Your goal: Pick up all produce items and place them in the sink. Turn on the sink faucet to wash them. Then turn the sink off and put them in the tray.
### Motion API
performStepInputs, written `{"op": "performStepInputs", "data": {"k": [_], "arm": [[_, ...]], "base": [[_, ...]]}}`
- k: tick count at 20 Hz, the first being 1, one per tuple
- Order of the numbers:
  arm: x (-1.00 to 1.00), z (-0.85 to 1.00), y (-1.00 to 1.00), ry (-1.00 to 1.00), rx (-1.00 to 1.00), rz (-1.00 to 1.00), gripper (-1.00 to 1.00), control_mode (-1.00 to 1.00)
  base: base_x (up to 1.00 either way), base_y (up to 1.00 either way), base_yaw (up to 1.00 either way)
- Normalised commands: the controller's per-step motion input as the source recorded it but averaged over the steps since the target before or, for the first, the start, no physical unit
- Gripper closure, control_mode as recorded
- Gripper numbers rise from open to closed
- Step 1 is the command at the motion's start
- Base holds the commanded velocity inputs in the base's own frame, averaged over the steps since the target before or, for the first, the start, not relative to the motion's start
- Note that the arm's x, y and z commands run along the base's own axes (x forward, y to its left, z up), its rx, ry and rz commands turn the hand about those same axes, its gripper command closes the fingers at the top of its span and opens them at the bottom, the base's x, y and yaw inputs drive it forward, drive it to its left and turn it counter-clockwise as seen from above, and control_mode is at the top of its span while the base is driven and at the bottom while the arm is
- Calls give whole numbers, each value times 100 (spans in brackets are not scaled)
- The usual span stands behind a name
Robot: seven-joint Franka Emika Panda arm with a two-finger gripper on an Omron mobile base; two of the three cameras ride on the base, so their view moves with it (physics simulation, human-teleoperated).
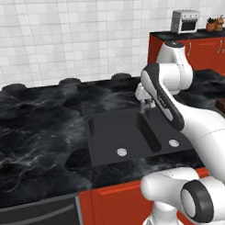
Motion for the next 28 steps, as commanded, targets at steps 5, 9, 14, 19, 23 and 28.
{"op": "performStepInputs", "data": {"k": [5, 9, 14, 19, 23, 28], "arm": [[0, 0, 0, 0, 0, 0, -100, 100], [0, 0, 0, 0, 0, 0, -100, 100], [0, 0, 0, 0, 0, 0, -100, 100], [0, 0, 0, 0, 0, 0, -100, 100], [0, 0, 0, 0, 0, 0, -100, 100], [0, 0, 0, 0, 0, 0, -100, 100]], "base": [[-16, -7, -5], [-26, -39, -18], [-11, -69, -19], [0, -74, -9], [10, -63, 0], [28, -36, 0]]}}
